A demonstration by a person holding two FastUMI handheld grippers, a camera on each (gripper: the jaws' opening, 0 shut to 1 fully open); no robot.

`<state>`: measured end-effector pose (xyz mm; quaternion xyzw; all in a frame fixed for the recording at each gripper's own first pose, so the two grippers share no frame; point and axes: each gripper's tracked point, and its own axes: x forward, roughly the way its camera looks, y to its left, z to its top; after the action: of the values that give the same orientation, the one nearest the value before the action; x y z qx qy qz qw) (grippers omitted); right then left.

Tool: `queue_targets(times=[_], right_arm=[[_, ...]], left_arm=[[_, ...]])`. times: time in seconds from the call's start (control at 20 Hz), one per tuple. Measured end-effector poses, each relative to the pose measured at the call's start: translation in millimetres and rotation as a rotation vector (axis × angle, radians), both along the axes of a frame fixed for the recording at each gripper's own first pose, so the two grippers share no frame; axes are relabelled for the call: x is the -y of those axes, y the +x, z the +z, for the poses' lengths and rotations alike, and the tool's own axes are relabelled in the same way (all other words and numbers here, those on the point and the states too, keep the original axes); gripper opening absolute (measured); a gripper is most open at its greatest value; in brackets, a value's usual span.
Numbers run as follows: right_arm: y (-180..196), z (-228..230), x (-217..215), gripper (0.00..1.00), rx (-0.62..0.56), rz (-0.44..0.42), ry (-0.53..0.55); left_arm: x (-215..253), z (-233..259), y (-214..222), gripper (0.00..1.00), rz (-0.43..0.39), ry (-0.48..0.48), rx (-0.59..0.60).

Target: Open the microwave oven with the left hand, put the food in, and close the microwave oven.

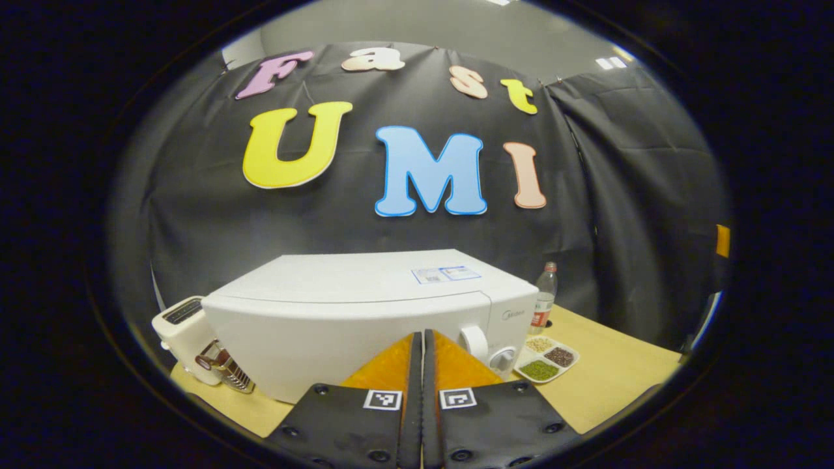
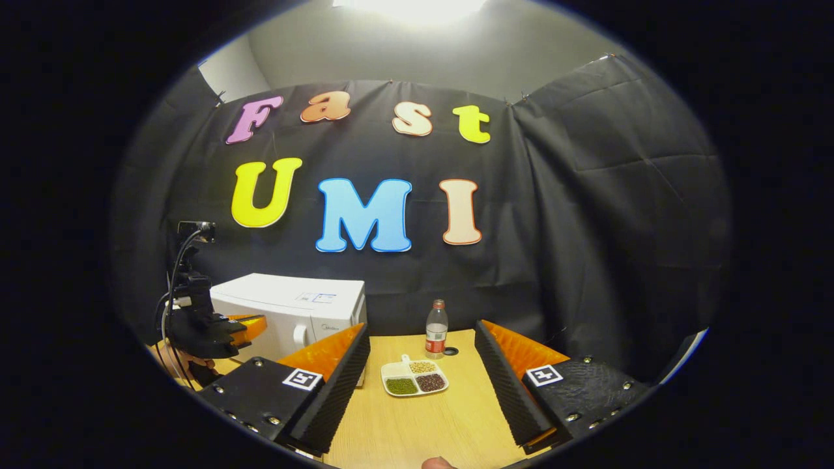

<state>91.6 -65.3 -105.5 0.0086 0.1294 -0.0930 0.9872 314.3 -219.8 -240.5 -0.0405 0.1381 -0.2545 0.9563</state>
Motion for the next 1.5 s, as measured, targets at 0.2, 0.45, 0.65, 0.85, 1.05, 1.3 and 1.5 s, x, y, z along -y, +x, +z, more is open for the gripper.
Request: queue_targets(times=[0.2, 0.45, 0.65, 0.85, 1.05, 1.3, 1.5], right_arm=[[-16, 20, -5, 0.98, 0.041, 0.078, 0.014], [-46, 37, -9, 0.98, 0.09, 0.146, 0.045], [-70, 43, -11, 0.98, 0.103, 0.186, 0.062], [-86, 52, -13, 0.98, 0.123, 0.188, 0.077], [-93, 55, -24, 0.98, 0.127, 0.184, 0.09], [-96, 64, -42, 0.98, 0.143, 0.17, 0.094], [-100, 70, -61, 0.98, 0.158, 0.173, 0.081]], left_arm=[[-32, 58, -46, 0.07, 0.068, 0.009, 0.094], [-64, 105, -109, 0.07, 0.149, 0.024, 0.148], [-87, 134, -157, 0.07, 0.214, 0.02, 0.163], [-103, 158, -199, 0.07, 0.235, 0.006, 0.19], [-118, 168, -233, 0.07, 0.228, 0.003, 0.196], [-147, 169, -254, 0.73, 0.239, 0.007, 0.202], [-171, 170, -261, 1.0, 0.261, 0.007, 0.215]])
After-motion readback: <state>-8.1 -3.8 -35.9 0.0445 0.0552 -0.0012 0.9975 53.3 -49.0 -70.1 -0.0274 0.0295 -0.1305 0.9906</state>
